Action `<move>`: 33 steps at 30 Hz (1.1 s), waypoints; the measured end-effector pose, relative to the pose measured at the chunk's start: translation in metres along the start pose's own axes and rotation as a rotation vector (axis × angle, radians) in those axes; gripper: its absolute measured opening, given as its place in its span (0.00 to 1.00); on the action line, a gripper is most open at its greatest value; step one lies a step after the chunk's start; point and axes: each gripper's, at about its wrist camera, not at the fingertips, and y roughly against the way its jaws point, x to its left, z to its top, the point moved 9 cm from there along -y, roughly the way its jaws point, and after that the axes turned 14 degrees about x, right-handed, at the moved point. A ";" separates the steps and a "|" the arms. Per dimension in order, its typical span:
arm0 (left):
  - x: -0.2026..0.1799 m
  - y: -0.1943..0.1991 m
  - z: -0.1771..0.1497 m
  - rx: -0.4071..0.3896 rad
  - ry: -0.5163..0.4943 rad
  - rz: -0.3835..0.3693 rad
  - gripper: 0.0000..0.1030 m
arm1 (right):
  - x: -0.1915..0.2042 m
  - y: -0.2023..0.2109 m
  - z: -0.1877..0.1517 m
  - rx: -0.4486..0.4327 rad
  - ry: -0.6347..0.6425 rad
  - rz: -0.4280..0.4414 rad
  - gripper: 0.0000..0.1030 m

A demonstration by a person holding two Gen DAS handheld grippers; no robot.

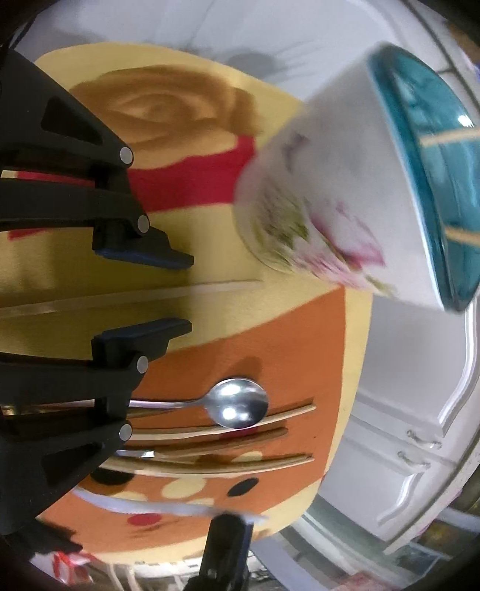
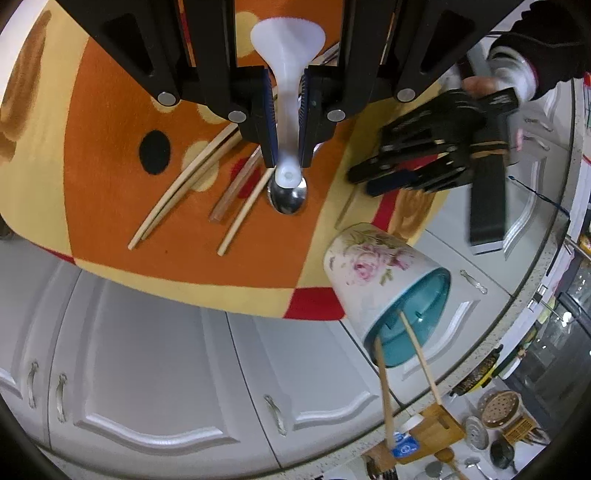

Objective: Organize utensils
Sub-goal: 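Grasp the white ceramic spoon handle with the right gripper while the left gripper grasps a chopstick, then lift the spoon and chopstick and carry both toward the utensil holder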

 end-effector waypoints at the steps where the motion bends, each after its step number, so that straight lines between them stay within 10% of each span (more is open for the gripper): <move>1: -0.002 0.000 0.001 -0.001 -0.014 -0.010 0.05 | 0.002 0.002 0.000 -0.004 0.003 0.001 0.11; 13: 0.026 0.083 -0.026 -0.127 0.105 -0.209 0.04 | 0.029 0.035 0.003 -0.071 0.058 0.016 0.10; 33: 0.061 0.183 -0.052 -0.310 0.151 -0.211 0.04 | 0.052 0.048 0.019 -0.088 0.116 -0.032 0.09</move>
